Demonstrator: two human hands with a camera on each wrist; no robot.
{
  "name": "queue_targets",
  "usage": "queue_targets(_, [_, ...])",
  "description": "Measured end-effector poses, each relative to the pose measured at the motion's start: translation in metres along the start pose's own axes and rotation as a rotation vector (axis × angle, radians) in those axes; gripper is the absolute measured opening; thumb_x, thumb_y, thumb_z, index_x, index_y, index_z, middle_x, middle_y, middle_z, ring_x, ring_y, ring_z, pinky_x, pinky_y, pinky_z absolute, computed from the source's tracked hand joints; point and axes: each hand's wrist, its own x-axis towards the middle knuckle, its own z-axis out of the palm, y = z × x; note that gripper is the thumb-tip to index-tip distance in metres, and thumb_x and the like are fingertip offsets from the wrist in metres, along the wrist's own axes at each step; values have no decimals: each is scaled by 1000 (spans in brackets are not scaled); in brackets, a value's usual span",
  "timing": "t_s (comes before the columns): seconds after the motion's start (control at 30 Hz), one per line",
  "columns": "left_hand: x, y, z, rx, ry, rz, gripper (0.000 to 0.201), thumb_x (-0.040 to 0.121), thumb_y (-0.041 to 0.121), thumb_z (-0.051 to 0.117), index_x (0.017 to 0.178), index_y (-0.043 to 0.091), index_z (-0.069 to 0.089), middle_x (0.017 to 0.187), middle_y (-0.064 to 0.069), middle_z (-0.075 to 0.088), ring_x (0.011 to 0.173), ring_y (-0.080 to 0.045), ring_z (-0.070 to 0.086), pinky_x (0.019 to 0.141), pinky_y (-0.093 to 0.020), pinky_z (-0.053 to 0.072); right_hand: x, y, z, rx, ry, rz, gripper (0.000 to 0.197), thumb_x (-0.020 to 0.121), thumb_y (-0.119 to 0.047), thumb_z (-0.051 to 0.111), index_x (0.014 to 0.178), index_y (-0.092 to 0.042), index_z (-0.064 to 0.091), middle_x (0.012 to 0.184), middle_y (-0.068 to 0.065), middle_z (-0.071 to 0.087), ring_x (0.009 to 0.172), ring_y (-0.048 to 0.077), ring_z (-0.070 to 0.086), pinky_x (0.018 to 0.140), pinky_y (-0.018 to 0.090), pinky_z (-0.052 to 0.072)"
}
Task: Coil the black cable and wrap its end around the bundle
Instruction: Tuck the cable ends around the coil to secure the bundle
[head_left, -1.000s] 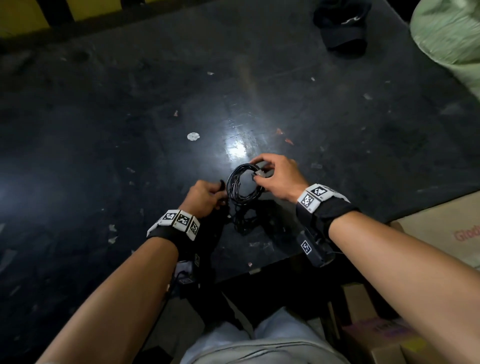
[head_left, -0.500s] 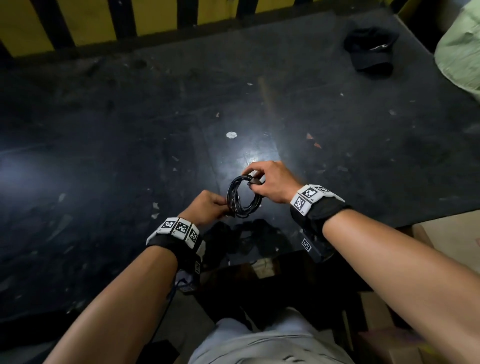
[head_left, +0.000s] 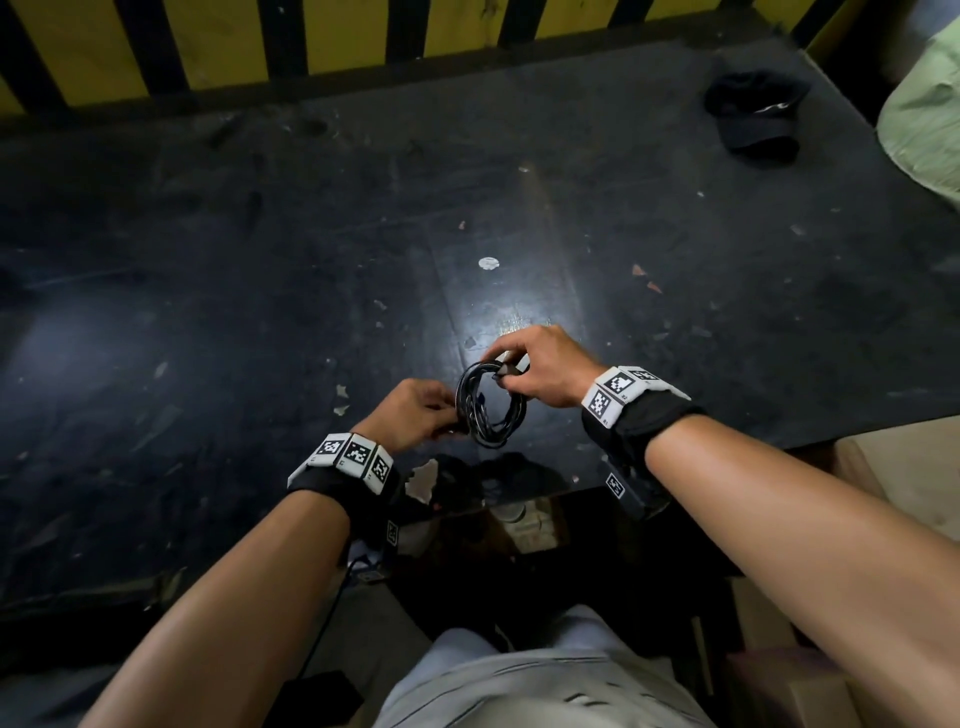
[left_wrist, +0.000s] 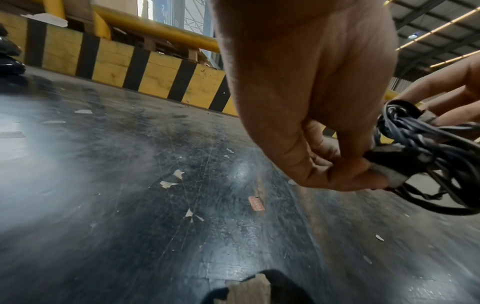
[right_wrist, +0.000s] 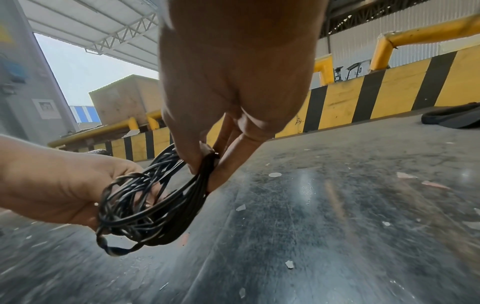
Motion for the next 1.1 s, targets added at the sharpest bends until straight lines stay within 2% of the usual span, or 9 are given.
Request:
queue_targets(0.17, [-6,0,-2,-3,9,16,10,88,3,74,97,4,78,79,-5,78,60,-3,67,57,-17,52,-2,-7,6,-64,6,-4,34,82,-13,71,110,-30,76,98,-3,77,90,10,70,87,25,55])
queue_targets(0.27, [-8,0,-2,14,16,8,17,94,5,67,108,2,75,79,-6,74,53,3,61,55,-11,47,-1,-11,12,-88,61,28,33,82,-13,68,109,-30,77,100,-3,78,92,14,69,84,24,52])
queue_targets(0.37, [-9,-1,-4,-177,-11,-77,24,98,-3,56,118,-3,69,87,-13,74,67,-7,66,58,-14,52,2,-13,21,-104,113,62,32,84,-11,67,110,-27,77,102,1,77,93,18,69,80,21,47])
queue_targets(0.47, [-11,-4,-9,-296,-91,-112,29,96,-7,57,121,4,67,84,-3,78,72,-8,69,62,-14,53,3,-16,27,-93,139,105,31,85,-10,67,109,-26,78,104,2,78,95,19,70,90,30,55])
queue_targets(0.5, [-13,-5,-10,-293,-118,-106,32,95,-5,60,124,7,65,90,-1,80,77,-8,72,65,-16,54,3,-17,28,-86,146,119,30,85,-10,67,109,-25,78,105,2,78,96,19,71,93,32,55])
queue_targets(0.6, [-15,-12,-14,-231,-135,-111,43,90,13,73,130,25,65,119,5,76,110,-10,70,83,-27,53,3,-18,31,-57,166,155,31,85,-8,67,110,-22,78,106,5,78,98,21,72,93,29,55])
queue_targets(0.67, [-17,-14,-13,-259,-117,-136,46,83,22,79,128,29,67,124,7,74,118,-11,66,94,-34,52,2,-20,35,-47,175,172,32,84,-6,67,111,-20,78,108,5,77,99,22,72,92,28,55])
queue_targets(0.93, [-23,-13,-3,-334,-49,-142,37,84,15,78,120,22,70,114,3,78,108,-9,71,96,-34,50,-1,-24,41,-66,207,210,31,86,-3,68,111,-18,78,107,6,77,97,23,72,85,23,52])
queue_targets(1.1, [-25,-10,2,-319,-20,-132,41,83,20,80,123,20,69,114,4,78,108,-9,71,94,-33,50,-2,-27,45,-70,212,218,31,85,-3,68,111,-17,77,107,8,77,97,25,72,88,28,56])
